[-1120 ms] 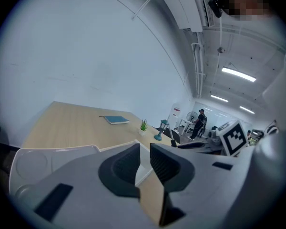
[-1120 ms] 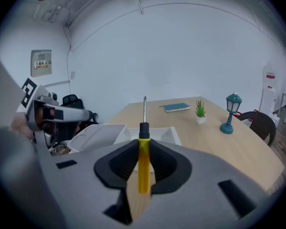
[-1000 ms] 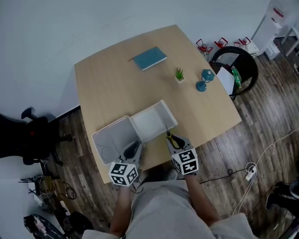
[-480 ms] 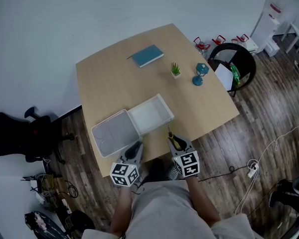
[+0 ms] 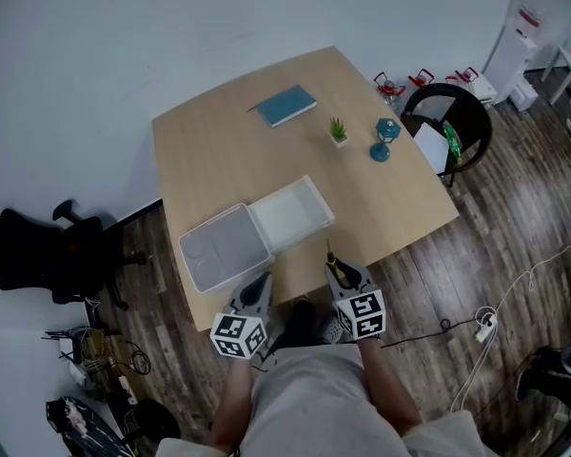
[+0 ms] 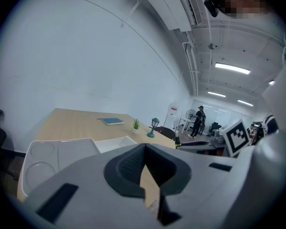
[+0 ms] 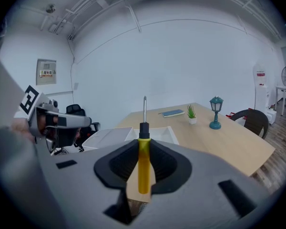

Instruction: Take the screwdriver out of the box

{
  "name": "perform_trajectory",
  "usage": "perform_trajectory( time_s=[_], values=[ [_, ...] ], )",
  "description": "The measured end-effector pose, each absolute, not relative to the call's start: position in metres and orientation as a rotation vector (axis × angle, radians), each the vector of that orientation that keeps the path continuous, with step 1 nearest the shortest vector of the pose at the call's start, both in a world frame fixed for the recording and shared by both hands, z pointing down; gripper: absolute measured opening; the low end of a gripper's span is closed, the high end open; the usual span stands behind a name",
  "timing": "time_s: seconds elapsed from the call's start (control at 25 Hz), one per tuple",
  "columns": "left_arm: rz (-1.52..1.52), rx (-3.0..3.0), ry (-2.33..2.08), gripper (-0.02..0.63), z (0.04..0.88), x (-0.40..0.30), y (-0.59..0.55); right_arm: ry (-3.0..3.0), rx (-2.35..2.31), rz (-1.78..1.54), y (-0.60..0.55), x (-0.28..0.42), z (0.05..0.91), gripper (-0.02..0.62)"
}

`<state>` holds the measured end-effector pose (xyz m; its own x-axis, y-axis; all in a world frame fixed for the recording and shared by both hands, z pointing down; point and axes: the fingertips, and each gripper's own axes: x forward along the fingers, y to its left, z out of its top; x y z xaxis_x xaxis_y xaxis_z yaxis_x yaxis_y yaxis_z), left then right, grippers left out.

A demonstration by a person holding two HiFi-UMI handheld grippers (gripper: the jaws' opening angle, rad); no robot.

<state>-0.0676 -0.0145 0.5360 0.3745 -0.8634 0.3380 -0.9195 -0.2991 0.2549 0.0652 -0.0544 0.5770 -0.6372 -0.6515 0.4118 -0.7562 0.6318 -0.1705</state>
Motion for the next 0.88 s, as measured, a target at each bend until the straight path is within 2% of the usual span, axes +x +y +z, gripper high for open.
perform_trajectory(
  time_s=[0.88],
  values=[
    [0.198, 2.244, -1.533, 0.006, 0.559, -0.072, 0.032, -2.685, 1.112, 0.543, -0.013, 0.066, 0.571, 0.075]
  ],
)
